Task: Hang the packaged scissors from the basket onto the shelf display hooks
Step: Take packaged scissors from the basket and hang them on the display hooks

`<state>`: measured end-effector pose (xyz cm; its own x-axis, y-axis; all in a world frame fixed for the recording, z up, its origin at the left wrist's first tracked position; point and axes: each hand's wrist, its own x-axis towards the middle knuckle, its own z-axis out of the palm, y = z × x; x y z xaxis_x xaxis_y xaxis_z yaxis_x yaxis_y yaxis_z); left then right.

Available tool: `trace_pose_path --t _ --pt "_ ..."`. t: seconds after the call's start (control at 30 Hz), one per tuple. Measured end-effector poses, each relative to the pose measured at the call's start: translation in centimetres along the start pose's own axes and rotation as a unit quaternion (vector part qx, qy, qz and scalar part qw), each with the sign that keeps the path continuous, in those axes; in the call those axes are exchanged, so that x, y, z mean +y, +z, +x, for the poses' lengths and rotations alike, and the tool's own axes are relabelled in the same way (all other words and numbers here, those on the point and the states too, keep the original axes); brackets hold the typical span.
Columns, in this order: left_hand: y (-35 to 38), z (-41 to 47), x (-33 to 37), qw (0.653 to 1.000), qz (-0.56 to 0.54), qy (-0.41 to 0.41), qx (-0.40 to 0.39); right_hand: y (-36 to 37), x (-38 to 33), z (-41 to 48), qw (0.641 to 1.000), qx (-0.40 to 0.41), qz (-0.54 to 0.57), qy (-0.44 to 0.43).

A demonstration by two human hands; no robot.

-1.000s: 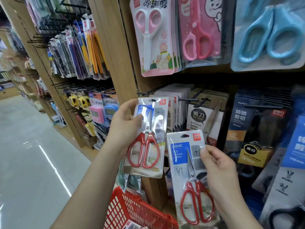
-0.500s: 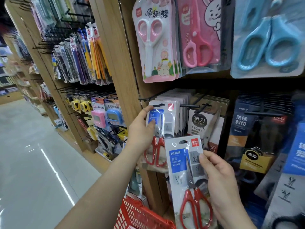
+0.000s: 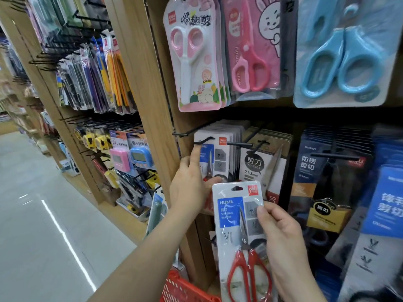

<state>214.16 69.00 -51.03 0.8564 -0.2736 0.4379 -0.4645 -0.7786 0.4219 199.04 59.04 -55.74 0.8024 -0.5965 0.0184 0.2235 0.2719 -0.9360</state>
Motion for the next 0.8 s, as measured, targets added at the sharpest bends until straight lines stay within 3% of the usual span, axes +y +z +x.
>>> trace_pose_path --t 0.37,0.4,0.47,0.5,0.53,0.6,0.67,0.8 --pt "-1.3 -2.2 -1.7 0.995 -0.099 -0.01 0.015 0.8 0.8 -0.3 0.999 0.005 -0.013 -0.029" --pt "-1.9 -3.1 -1.6 0.984 -0.172 -0.039 0.013 0.8 0.8 -0.2 0.999 0.014 -0.012 -0.032" --pt "-2.7 -6.0 -1.1 0.909 -0.395 -0.123 -0.051 0.9 0.9 0.0 0.999 0.03 0.002 -0.028" --pt "-3.0 -7.6 -0.8 0.866 -0.469 -0.147 -0.097 1.0 0.9 0.1 0.999 0.035 0.015 -0.023" --pt "-2.9 -9.0 -0.6 0.85 -0.492 -0.142 -0.126 1.1 0.9 0.0 0.999 0.036 0.027 -0.018" --pt "-2.0 -10.9 -0.2 0.852 -0.494 -0.121 -0.124 1.4 0.9 -0.1 0.998 0.031 0.041 -0.02" --pt "-1.5 -11.3 0.2 0.856 -0.497 -0.125 -0.068 1.6 0.8 -0.5 0.999 0.011 0.035 -0.038" --pt "-3.1 -9.4 0.3 0.828 -0.542 -0.143 0.031 1.9 0.5 -1.3 0.992 -0.11 -0.033 -0.048"
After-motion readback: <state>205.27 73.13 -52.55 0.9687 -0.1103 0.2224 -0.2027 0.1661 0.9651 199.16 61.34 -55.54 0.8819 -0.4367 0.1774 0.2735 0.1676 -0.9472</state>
